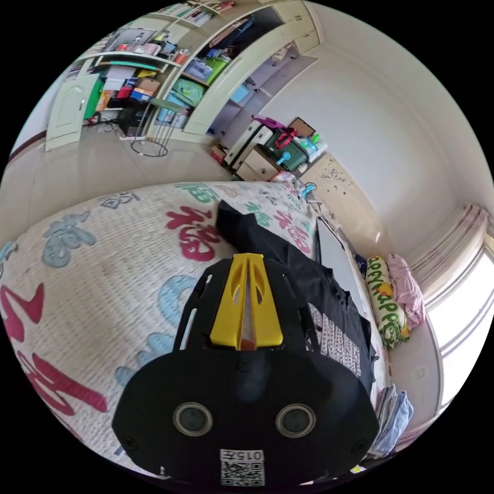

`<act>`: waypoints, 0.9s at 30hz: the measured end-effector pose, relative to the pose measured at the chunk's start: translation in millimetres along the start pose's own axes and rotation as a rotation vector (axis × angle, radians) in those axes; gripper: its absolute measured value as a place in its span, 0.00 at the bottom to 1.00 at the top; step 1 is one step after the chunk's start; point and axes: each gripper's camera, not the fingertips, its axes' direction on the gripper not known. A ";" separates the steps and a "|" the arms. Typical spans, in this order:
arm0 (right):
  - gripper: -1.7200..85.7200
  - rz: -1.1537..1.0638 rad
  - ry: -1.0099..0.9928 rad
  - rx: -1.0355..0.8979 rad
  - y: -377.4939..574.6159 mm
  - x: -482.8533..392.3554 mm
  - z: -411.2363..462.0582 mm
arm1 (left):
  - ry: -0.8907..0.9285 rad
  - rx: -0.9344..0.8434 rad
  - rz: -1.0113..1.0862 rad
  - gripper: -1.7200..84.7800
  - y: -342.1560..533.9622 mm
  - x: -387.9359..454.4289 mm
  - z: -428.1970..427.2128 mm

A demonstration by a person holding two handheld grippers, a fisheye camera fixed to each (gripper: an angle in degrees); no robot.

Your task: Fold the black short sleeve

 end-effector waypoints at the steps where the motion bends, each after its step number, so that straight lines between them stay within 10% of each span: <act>1: 0.03 0.000 0.000 0.001 0.5 1.7 0.5 | -0.020 -0.005 -0.004 0.01 4.4 -9.1 -3.7; 13: 0.03 0.003 -0.021 0.019 9.0 37.7 5.8 | 0.018 -0.351 0.451 0.14 113.0 -56.2 -85.0; 27: 0.03 0.069 -0.163 0.044 20.9 90.2 26.3 | -0.020 -0.401 0.573 0.05 244.7 -119.8 -104.2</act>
